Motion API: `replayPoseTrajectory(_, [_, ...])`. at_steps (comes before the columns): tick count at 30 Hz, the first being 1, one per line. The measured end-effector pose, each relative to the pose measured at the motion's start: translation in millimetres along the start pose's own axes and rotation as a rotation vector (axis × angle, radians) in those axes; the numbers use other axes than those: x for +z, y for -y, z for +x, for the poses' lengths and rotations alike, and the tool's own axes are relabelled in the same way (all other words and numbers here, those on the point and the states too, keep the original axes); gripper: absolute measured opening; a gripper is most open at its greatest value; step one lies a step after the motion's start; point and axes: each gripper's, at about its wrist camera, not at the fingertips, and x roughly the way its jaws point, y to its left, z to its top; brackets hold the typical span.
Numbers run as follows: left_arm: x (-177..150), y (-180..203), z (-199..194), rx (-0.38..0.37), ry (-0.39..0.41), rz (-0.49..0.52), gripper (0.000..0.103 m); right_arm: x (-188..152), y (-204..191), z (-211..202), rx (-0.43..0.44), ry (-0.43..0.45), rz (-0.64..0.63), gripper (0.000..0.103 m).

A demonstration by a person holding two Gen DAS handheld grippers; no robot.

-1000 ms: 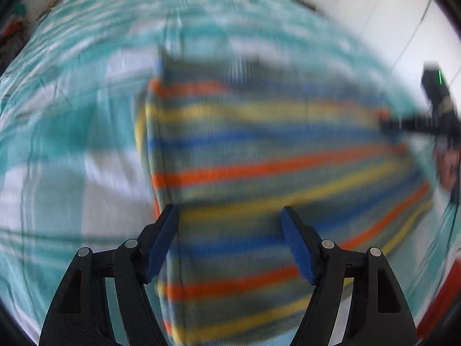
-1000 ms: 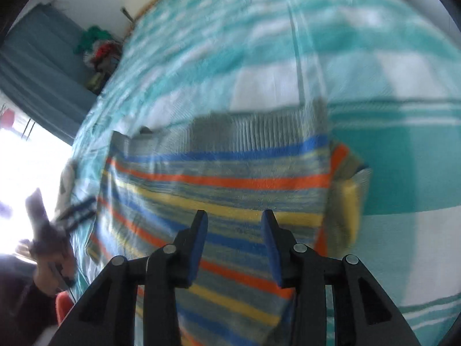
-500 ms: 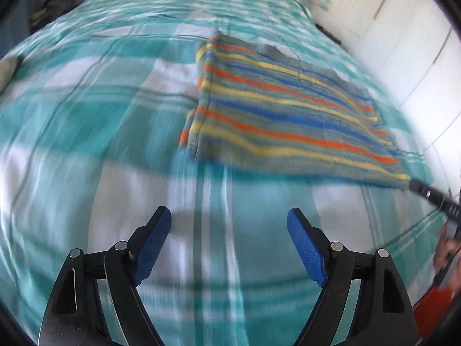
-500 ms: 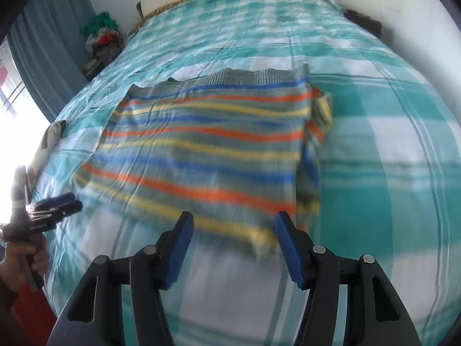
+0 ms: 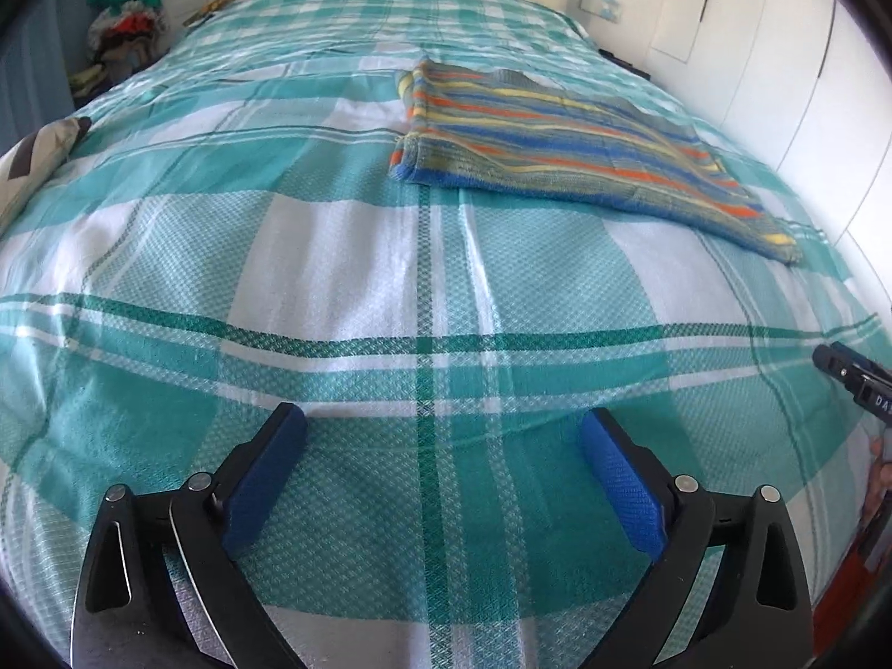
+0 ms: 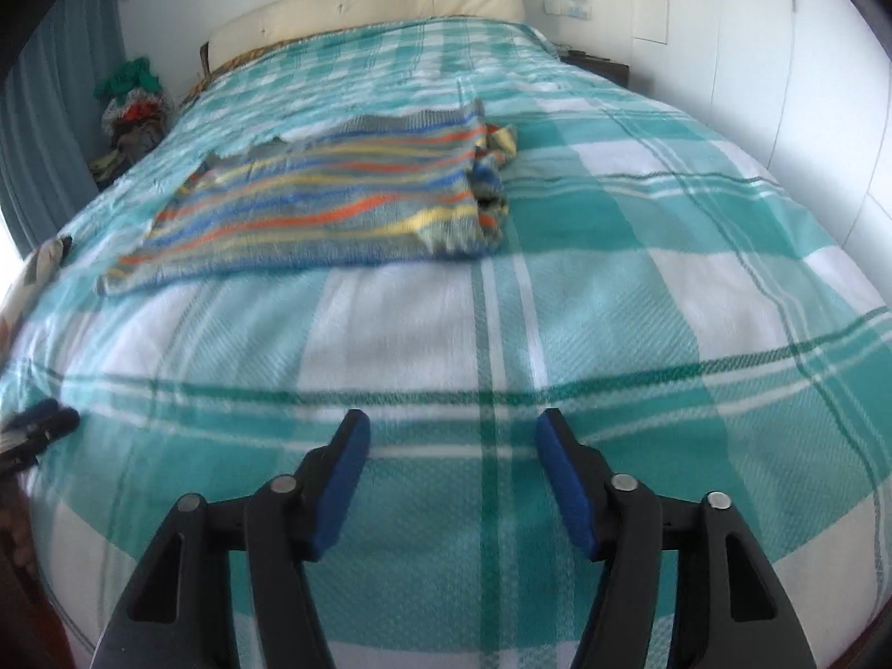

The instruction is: Fold small clothes

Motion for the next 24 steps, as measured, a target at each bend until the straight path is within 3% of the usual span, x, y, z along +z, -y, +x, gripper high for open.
replayPoseTrajectory(4, [-4.2, 0.7, -2.2, 0.004, -0.004, 0.008, 0.101, -2.3, -1.6, 5.1, -0.008, -0.004, -0.017, 0.075])
replayPoseTrajectory(10, [-10.9, 2.1, -4.8, 0.008, -0.007, 0.038, 0.101, -6.2, 4.9, 9.8, 0.025, 0.009, 0.009, 0.079])
replayPoseTrajectory(24, [-23.2, 1.8, -14.9, 0.021, -0.031, 0.059, 0.102, -4.7, -0.4, 12.6, 0.005, -0.026, -0.03, 0.081])
